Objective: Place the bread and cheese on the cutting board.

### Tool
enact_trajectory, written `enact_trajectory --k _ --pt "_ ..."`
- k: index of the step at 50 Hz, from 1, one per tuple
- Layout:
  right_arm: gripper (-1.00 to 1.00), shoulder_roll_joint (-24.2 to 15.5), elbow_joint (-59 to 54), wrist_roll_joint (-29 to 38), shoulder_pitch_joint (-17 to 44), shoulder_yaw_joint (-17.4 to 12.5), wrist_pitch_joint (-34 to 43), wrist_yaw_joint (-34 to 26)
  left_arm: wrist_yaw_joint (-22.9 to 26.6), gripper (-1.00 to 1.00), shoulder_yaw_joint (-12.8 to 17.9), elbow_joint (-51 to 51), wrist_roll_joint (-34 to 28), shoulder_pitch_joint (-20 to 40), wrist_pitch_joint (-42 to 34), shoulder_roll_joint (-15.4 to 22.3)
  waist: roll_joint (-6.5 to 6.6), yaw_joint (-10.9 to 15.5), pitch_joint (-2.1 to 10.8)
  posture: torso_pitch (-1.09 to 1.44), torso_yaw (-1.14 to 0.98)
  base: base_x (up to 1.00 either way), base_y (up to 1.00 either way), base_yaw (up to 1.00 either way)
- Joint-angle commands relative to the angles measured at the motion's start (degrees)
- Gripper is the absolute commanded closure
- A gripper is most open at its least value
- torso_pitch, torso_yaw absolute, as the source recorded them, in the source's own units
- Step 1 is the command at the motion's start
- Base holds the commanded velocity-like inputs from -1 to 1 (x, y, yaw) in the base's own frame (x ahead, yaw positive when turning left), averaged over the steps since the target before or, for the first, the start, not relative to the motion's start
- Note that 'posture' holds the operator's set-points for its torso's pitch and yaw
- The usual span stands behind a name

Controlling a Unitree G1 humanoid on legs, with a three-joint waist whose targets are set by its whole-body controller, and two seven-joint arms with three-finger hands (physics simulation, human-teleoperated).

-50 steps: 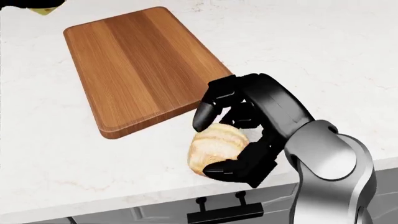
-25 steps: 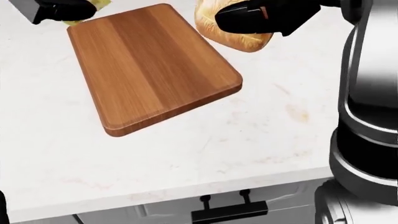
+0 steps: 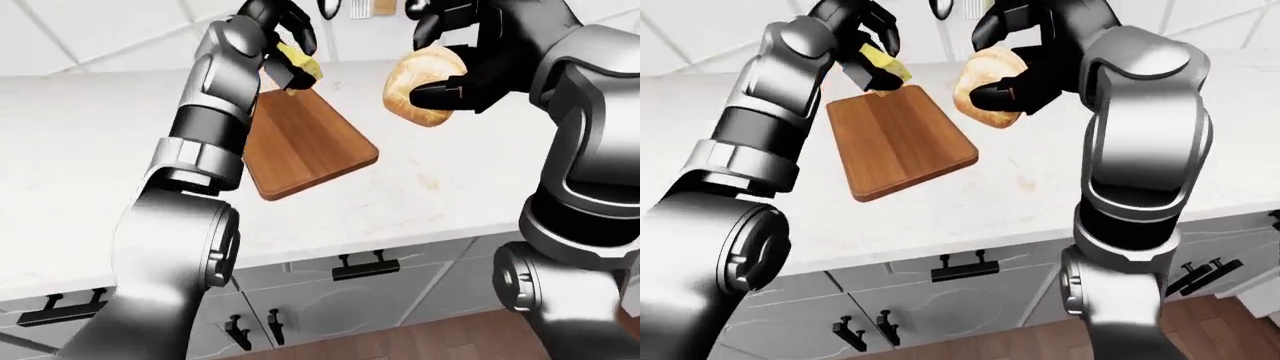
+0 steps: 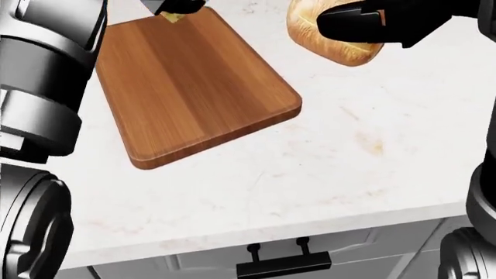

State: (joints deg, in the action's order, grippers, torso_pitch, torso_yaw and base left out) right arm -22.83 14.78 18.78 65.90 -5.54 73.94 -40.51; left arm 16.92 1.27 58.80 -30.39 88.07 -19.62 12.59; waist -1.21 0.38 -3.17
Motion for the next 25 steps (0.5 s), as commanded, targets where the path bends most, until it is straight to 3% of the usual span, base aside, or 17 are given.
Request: enact_trajectory --k 1,6,12,25 --pt "0.93 -0.81 1.13 -0.6 0.99 -1.29 -1.81 1.08 -1.28 0.98 0.45 -0.71 -0.05 3.92 2.29 1.2 -0.19 0.08 1.8 0.0 0.0 0.0 0.0 0.0" --pt "0.93 -0.33 1.66 -2.13 0.61 -1.08 -1.49 2.74 -1.85 0.98 -0.48 2.55 -1.27 3.37 3.83 1.23 -0.26 -0.02 1.78 0.0 0.0 0.0 0.0 0.0" --pt "0.93 0.21 2.6 -3.81 -1.15 -1.14 -2.09 4.36 -6.91 0.99 -0.88 8.83 -3.88 2.26 3.79 0.99 -0.17 -0.05 1.97 0.0 0.0 0.0 0.0 0.0" --pt "0.93 -0.95 3.71 -6.69 -2.92 -1.42 -1.92 5.84 -7.37 0.99 -0.9 9.92 -5.89 0.53 4.62 -0.43 -0.6 -0.15 2.22 0.0 0.0 0.0 0.0 0.0"
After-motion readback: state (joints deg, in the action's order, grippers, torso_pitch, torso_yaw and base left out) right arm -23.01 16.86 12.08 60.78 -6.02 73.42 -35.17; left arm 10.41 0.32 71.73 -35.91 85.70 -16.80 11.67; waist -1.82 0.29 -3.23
